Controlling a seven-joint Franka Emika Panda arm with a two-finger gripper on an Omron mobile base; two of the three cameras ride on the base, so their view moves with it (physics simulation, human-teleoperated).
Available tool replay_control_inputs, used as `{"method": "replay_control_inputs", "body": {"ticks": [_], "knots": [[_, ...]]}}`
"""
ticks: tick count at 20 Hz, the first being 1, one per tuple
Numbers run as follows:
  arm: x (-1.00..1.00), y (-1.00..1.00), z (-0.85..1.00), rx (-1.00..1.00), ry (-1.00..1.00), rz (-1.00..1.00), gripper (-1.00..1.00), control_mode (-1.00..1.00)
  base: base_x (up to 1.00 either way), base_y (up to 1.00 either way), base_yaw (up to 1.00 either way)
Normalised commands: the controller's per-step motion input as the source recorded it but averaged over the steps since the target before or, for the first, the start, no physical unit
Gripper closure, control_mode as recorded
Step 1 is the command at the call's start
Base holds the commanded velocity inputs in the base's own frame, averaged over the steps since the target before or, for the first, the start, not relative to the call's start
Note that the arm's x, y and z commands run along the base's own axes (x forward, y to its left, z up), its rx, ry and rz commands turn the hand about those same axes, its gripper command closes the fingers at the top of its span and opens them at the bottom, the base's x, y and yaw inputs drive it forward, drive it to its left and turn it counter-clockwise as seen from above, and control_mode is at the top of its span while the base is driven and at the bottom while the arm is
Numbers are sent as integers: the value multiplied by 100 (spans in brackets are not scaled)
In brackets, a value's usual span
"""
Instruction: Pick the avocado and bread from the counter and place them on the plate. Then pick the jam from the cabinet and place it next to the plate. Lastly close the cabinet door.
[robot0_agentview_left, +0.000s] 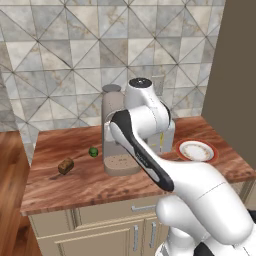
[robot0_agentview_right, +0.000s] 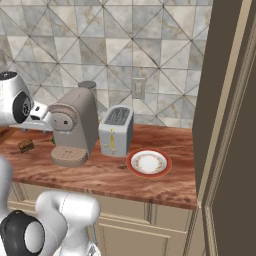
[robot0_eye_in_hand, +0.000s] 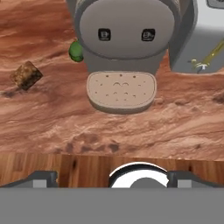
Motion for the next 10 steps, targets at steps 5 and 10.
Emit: {"method": "replay_control_inputs", "body": {"ticks": [5,10], "knots": [[0,58,-14,-11,3,3,-100,-100,0,0,0],[0,50,-9,-17,4,8,-100,-100,0,0,0]]}}
